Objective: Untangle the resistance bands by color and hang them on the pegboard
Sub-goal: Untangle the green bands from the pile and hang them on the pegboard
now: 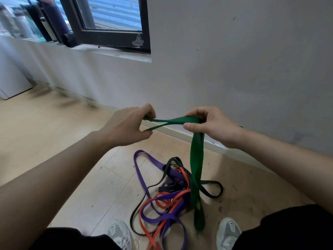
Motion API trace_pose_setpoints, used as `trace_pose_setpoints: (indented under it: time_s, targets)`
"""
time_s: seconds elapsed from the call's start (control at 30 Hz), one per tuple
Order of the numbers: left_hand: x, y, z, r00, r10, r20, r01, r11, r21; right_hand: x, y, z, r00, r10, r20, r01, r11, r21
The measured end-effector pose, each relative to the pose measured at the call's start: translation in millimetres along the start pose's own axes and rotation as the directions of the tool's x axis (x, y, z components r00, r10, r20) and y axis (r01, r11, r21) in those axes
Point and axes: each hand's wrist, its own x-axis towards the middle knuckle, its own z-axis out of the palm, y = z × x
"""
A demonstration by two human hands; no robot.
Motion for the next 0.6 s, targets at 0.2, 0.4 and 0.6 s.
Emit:
trace_pose_setpoints:
  time_s: [0.2, 0.4, 0.6]
  targets:
    - [5.2, 36.5, 8.2, 0.987, 0.057, 0.148, -0.008, 0.950, -0.311, -5.3, -12.4, 10.1, 0.989, -0.111, 0.096, 0.119, 0.989, -0.083]
    - [7.9, 43.9, 2.1, 0.962, 0.031, 0.270, 0.170, 0.708, -0.686, -6.7, -13.0, 12.4, 0.986, -0.083, 0.142, 0.101, 0.987, -0.128]
    - [2.7, 49.0, -6.1, 0.977, 0.050, 0.207, 0.116, 0.692, -0.713, -9.1, -12.2, 4.7, 0.954, -0.003, 0.301, 0.015, 0.999, -0.037]
